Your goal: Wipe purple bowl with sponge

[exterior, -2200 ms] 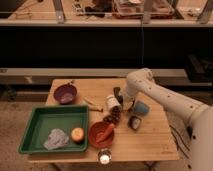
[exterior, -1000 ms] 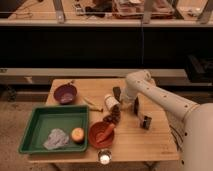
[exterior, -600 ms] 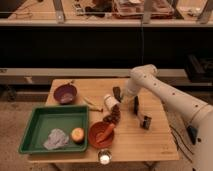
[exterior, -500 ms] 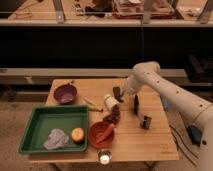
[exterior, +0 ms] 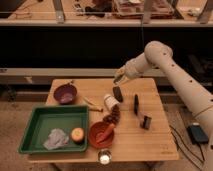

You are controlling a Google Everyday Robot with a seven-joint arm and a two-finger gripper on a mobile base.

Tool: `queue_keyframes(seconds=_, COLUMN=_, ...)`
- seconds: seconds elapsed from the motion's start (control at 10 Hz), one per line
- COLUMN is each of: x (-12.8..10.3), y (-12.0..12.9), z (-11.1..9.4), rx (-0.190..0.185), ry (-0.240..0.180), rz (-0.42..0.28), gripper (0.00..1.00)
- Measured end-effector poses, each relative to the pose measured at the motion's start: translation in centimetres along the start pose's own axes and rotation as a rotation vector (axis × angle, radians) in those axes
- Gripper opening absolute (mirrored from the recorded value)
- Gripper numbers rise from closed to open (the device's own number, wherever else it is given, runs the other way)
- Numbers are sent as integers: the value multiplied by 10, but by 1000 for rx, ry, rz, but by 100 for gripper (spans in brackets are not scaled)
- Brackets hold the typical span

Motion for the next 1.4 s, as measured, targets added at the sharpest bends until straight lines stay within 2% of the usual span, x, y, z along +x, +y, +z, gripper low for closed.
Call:
queue_keyframes(seconds=0.2, x=-50, y=-26, z=4, rx=6, ry=-124, rz=-75, gripper=0)
queue_keyframes(seconds=0.3, x=-73, y=-36, z=10, rx=4, ry=-172, rz=-111, gripper=0)
queue_keyframes(seconds=0.4, x=-104, y=-46, z=26, rx=-7, ry=-235, rz=-159, gripper=0)
queue_keyframes(seconds=0.6, x=-136, y=-56, z=52, rx=-39, ry=-303, rz=-209, gripper=0)
queue_keyframes(seconds=0.8, x=-173, y=-63, z=93, rx=-108, ry=-400, rz=-254, gripper=0)
queue_keyframes(seconds=0.9, x=-183, y=-63, z=108, rx=-138, ry=-435, rz=-265, gripper=0)
queue_keyframes(seconds=1.0, x=-194, y=-58, z=135, rx=-200, ry=-493, rz=-284, gripper=0)
queue_keyframes(seconds=1.1, x=-201, y=-51, z=156, rx=-247, ry=-528, rz=-300, gripper=0)
queue_keyframes(seconds=1.2, x=-201, y=-44, z=173, rx=-285, ry=-542, rz=-305, gripper=0)
queue_keyframes(seconds=1.4, x=-197, y=-41, z=205, rx=-329, ry=-518, rz=-294, gripper=0)
